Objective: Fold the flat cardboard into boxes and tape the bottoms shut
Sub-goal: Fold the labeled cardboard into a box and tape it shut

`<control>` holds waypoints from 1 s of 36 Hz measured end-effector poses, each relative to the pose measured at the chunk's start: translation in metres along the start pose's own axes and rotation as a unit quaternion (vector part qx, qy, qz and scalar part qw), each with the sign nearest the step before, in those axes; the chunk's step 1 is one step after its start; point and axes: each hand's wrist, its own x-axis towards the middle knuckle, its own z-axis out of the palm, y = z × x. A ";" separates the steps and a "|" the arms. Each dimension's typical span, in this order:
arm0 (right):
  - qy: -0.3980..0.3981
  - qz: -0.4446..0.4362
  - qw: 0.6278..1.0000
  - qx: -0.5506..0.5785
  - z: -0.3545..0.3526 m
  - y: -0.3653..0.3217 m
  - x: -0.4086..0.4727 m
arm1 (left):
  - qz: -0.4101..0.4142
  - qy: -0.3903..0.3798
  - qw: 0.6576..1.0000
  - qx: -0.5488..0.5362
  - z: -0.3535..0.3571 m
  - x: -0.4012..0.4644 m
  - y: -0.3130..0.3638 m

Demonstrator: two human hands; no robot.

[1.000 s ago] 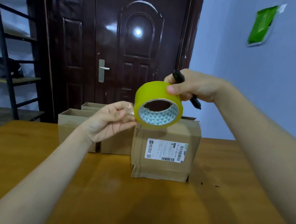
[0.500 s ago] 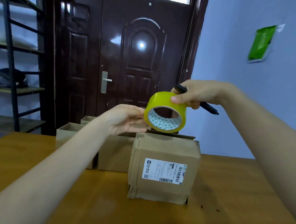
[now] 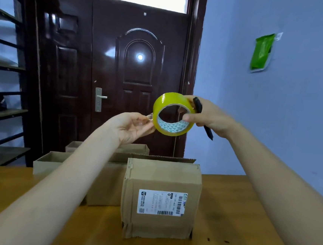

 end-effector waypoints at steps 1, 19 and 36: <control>0.024 -0.001 1.000 -0.011 0.001 0.003 0.001 | -0.001 -0.001 1.000 -0.009 0.001 0.003 -0.002; 0.182 -0.036 0.973 0.139 -0.002 0.008 0.003 | -0.025 -0.018 0.999 0.029 0.016 0.019 -0.011; 0.086 0.063 0.843 -0.528 -0.019 0.039 -0.014 | 0.057 0.112 0.960 0.250 0.002 0.011 0.041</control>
